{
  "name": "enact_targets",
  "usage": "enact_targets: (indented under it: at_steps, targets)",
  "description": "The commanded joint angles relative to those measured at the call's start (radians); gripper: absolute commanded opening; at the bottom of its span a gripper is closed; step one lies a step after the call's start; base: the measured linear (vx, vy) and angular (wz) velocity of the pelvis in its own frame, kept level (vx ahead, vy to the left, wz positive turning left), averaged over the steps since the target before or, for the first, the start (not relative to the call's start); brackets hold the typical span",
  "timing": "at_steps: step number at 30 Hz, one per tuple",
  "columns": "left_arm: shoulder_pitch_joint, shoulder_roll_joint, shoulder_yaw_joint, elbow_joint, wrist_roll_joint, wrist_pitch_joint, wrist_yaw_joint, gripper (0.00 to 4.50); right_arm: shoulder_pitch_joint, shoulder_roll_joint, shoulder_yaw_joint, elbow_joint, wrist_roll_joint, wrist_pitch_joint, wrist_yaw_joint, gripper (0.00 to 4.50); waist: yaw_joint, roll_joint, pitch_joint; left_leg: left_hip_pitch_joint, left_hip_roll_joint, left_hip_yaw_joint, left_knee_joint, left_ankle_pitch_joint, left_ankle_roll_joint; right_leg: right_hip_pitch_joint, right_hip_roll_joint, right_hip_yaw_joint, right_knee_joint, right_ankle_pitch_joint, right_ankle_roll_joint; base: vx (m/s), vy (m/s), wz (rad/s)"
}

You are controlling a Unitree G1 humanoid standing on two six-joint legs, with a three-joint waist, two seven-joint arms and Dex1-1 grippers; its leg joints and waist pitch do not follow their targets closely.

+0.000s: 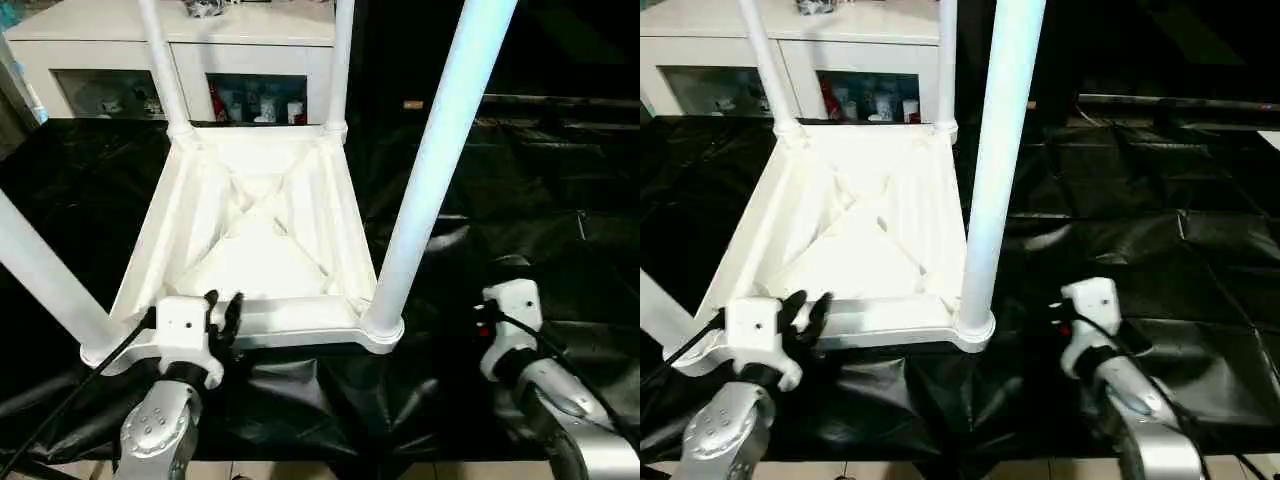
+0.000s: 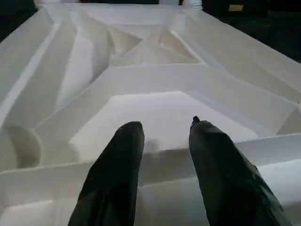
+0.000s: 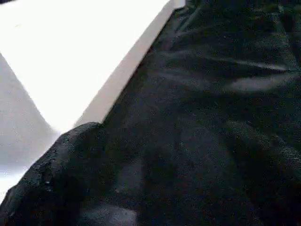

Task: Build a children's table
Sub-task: Flip table

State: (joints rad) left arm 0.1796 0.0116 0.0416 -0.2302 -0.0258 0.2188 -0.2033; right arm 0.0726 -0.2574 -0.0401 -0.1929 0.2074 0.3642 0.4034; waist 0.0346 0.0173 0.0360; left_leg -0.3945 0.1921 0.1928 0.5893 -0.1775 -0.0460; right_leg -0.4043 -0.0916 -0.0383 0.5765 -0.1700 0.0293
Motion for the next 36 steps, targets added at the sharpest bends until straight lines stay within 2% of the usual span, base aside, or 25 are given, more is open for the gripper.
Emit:
enact_targets:
  at_steps: [1, 2, 3, 4, 5, 6, 7, 8, 9, 10, 11, 12, 13, 14, 15, 16, 17, 18, 19, 21, 23, 27, 28, 33, 36]
  targets:
    - [-0.006, -0.006, 0.004, 0.002, -0.010, 0.003, 0.011, 1.90, -0.007, -0.004, -0.004, -0.015, 0.014, 0.017, 0.002, 4.50, 0.003, -0.009, -0.064, -0.015, 0.012, -0.009, -0.043, 0.076, 0.112, 0.010, -0.003, 0.012, -0.046, 0.178, -0.183, 0.000, 0.000, 0.00]
    - [-0.011, -0.005, 0.009, -0.001, -0.008, 0.025, 0.021, 1.90, -0.008, -0.004, -0.009, -0.016, 0.018, 0.020, 0.003, 4.50, 0.005, -0.004, -0.081, -0.017, 0.002, -0.009, -0.023, 0.210, 0.156, 0.007, 0.002, 0.005, -0.027, 0.331, -0.214, 0.000, 0.000, 0.00]
    - [-0.013, 0.002, 0.011, -0.005, 0.006, 0.043, 0.030, 1.90, -0.009, -0.004, -0.015, -0.016, 0.021, 0.022, 0.004, 4.50, 0.005, -0.005, -0.094, -0.031, -0.013, -0.006, -0.004, 0.340, 0.240, -0.005, 0.010, -0.008, -0.020, 0.481, -0.253, 0.000, 0.000, 0.00]
    - [-0.014, 0.006, 0.015, -0.007, 0.015, 0.050, 0.040, 1.90, -0.011, -0.005, -0.019, -0.015, 0.022, 0.022, 0.005, 4.50, 0.006, -0.006, -0.100, -0.042, -0.019, -0.003, 0.006, 0.330, 0.296, -0.017, 0.009, -0.013, -0.029, 0.475, -0.272, -0.079, 0.009, 0.03]
    - [-0.014, 0.006, 0.017, -0.007, 0.015, 0.051, 0.042, 1.90, -0.011, -0.005, -0.019, -0.015, 0.022, 0.023, 0.005, 4.50, 0.009, -0.005, -0.092, -0.049, -0.016, -0.001, 0.001, 0.256, 0.310, -0.028, 0.005, -0.017, -0.048, 0.381, -0.277, -0.111, 0.016, 0.02]
    - [-0.012, 0.006, 0.023, -0.009, 0.012, 0.056, 0.048, 1.90, -0.011, -0.006, -0.021, -0.015, 0.023, 0.023, 0.005, 4.50, 0.007, -0.005, -0.085, -0.047, -0.006, 0.000, 0.001, 0.022, 0.292, -0.030, -0.013, -0.021, -0.076, 0.065, -0.260, -0.111, 0.016, 0.02]
    - [-0.002, 0.014, 0.027, -0.018, 0.012, 0.050, 0.047, 1.90, -0.007, -0.006, -0.021, -0.017, 0.024, 0.024, 0.005, 4.50, -0.001, 0.002, -0.056, -0.011, 0.011, -0.005, -0.017, -0.341, 0.190, -0.040, -0.020, -0.038, -0.115, -0.450, -0.174, -0.145, 0.021, -0.04]
    - [0.005, 0.016, 0.029, -0.025, 0.008, 0.048, 0.046, 1.90, -0.004, -0.008, -0.019, -0.018, 0.025, 0.024, 0.008, 4.50, -0.015, 0.005, -0.043, 0.015, 0.012, -0.012, -0.013, -0.486, 0.120, -0.049, -0.018, -0.054, -0.130, -0.653, -0.098, -0.080, 0.009, -0.04]
    - [0.013, 0.020, 0.031, -0.032, 0.004, 0.046, 0.043, 1.90, 0.001, -0.008, -0.015, -0.021, 0.025, 0.023, 0.009, 4.50, -0.031, 0.010, -0.025, 0.045, 0.012, -0.022, -0.009, -0.623, 0.052, -0.067, -0.007, -0.087, -0.163, -0.805, -0.010, -0.166, 0.028, -0.19]
    - [0.024, 0.023, 0.030, -0.044, 0.006, 0.039, 0.043, 1.90, 0.008, -0.013, -0.008, -0.026, 0.029, 0.025, 0.020, 4.50, 0.000, 0.068, 0.004, -0.088, 0.085, -0.031, -0.203, -0.975, -0.062, 0.104, 0.030, -0.120, 0.146, -0.541, 0.005, -0.010, 0.065, -0.15]
    - [0.025, 0.023, 0.029, -0.046, 0.008, 0.038, 0.044, 1.90, 0.009, -0.015, -0.007, -0.028, 0.030, 0.027, 0.022, 4.50, 0.043, 0.035, 0.018, -0.145, 0.079, 0.018, -0.209, -1.029, -0.104, 0.126, 0.034, -0.123, 0.203, -0.385, -0.042, -0.064, 0.037, -0.11]
    - [0.032, 0.026, 0.034, -0.053, 0.013, 0.050, 0.051, 1.90, 0.018, -0.023, 0.001, -0.042, 0.041, 0.041, 0.038, 4.50, 0.091, 0.066, -0.005, -0.122, 0.050, 0.068, -0.204, -0.963, -0.093, 0.126, 0.034, -0.085, 0.211, -0.382, -0.053, 0.000, 0.000, 0.00]
    - [0.034, 0.027, 0.035, -0.055, 0.016, 0.052, 0.054, 1.90, 0.024, -0.033, 0.005, -0.050, 0.043, 0.047, 0.050, 4.50, 0.042, -0.030, -0.053, 0.012, 0.054, 0.035, -0.040, -0.595, -0.099, 0.049, -0.054, 0.030, 0.099, -0.818, 0.055, -0.011, -0.103, 0.03]
    - [0.035, 0.029, 0.037, -0.056, 0.018, 0.053, 0.056, 1.90, 0.028, -0.041, 0.009, -0.056, 0.045, 0.052, 0.058, 4.50, 0.055, -0.032, 0.001, 0.076, 0.006, -0.022, 0.170, -0.345, -0.067, -0.085, -0.192, 0.081, -0.124, -1.141, 0.016, 0.043, -0.075, -0.01]
    - [0.037, 0.033, 0.041, -0.058, 0.017, 0.053, 0.055, 1.90, 0.032, -0.044, 0.013, -0.062, 0.044, 0.055, 0.060, 4.50, 0.061, -0.020, -0.005, -0.046, -0.040, -0.109, 0.156, -0.039, 0.019, 0.056, -0.146, 0.124, -0.091, -1.006, -0.053, 0.029, -0.029, -0.19]
    - [0.039, 0.035, 0.052, -0.060, 0.012, 0.052, 0.065, 1.90, 0.046, -0.058, 0.017, -0.073, 0.053, 0.064, 0.076, 4.50, 0.066, -0.015, 0.001, -0.060, -0.015, -0.088, 0.062, -0.024, -0.022, 0.091, -0.098, 0.042, -0.044, -0.748, -0.072, -0.002, 0.064, 0.06]
    - [0.039, 0.031, 0.065, -0.066, 0.010, 0.037, 0.081, 1.90, 0.061, -0.074, 0.015, -0.087, 0.072, 0.068, 0.105, 4.50, 0.089, 0.007, -0.018, -0.001, 0.005, -0.091, 0.022, -0.072, -0.031, 0.066, -0.055, 0.044, -0.031, -0.597, -0.100, -0.101, 0.058, 0.30]
    - [0.040, 0.029, 0.073, -0.073, 0.017, 0.038, 0.098, 1.90, 0.073, -0.084, 0.016, -0.104, 0.093, 0.074, 0.133, 4.50, 0.065, 0.020, -0.020, 0.052, 0.037, -0.092, -0.010, -0.242, -0.006, 0.032, -0.013, 0.045, -0.002, -0.365, -0.160, -0.087, 0.012, 0.49]
    - [0.041, 0.030, 0.077, -0.076, 0.018, 0.038, 0.102, 1.90, 0.077, -0.085, 0.017, -0.112, 0.100, 0.076, 0.141, 4.50, 0.064, 0.036, -0.024, 0.046, 0.041, -0.089, -0.028, -0.285, -0.005, 0.047, -0.016, 0.048, 0.001, -0.302, -0.186, -0.119, 0.023, 0.26]
    - [0.043, 0.022, 0.104, -0.093, 0.004, 0.030, 0.126, 2.06, 0.089, -0.090, 0.037, -0.142, 0.122, 0.084, 0.175, 4.50, 0.047, 0.045, -0.028, 0.024, 0.047, -0.090, -0.064, -0.317, -0.003, 0.081, -0.029, 0.033, -0.006, -0.164, -0.192, -0.031, 0.066, -0.02]
    - [0.043, 0.014, 0.121, -0.101, 0.005, 0.036, 0.147, 2.27, 0.089, -0.091, 0.053, -0.152, 0.138, 0.081, 0.197, 4.50, 0.039, 0.042, -0.028, 0.022, 0.045, -0.088, -0.069, -0.328, 0.000, 0.083, -0.035, 0.033, -0.015, -0.139, -0.178, -0.008, 0.033, -0.03]
    - [0.038, 0.018, 0.148, -0.120, -0.010, 0.046, 0.155, 2.65, 0.063, -0.066, 0.103, -0.140, 0.166, 0.069, 0.240, 4.50, 0.036, 0.034, -0.026, 0.020, 0.038, -0.080, -0.071, -0.331, -0.006, 0.079, -0.050, 0.039, -0.034, -0.216, -0.165, 0.000, 0.000, 0.00]
    - [0.036, 0.024, 0.148, -0.119, -0.007, 0.056, 0.154, 2.73, 0.055, -0.062, 0.111, -0.134, 0.167, 0.069, 0.246, 4.50, 0.033, 0.024, -0.026, 0.016, 0.037, -0.079, -0.071, -0.315, -0.002, 0.082, -0.049, 0.038, -0.035, -0.206, -0.156, 0.000, 0.000, 0.00]
    - [0.002, 0.028, 0.199, -0.107, -0.007, 0.068, 0.206, 3.19, -0.015, -0.026, 0.160, -0.083, 0.171, 0.058, 0.286, 4.50, 0.034, 0.022, -0.038, 0.016, 0.035, -0.077, -0.065, -0.219, 0.019, 0.084, -0.048, 0.034, -0.025, -0.072, -0.155, 0.000, 0.000, 0.00]
    - [-0.007, 0.038, 0.226, -0.115, -0.034, 0.094, 0.200, 3.32, -0.079, -0.004, 0.182, -0.029, 0.179, 0.044, 0.303, 4.50, 0.037, 0.010, -0.038, 0.013, 0.034, -0.075, -0.065, -0.204, 0.031, 0.088, -0.051, 0.034, -0.020, -0.033, -0.165, 0.000, 0.000, 0.00]
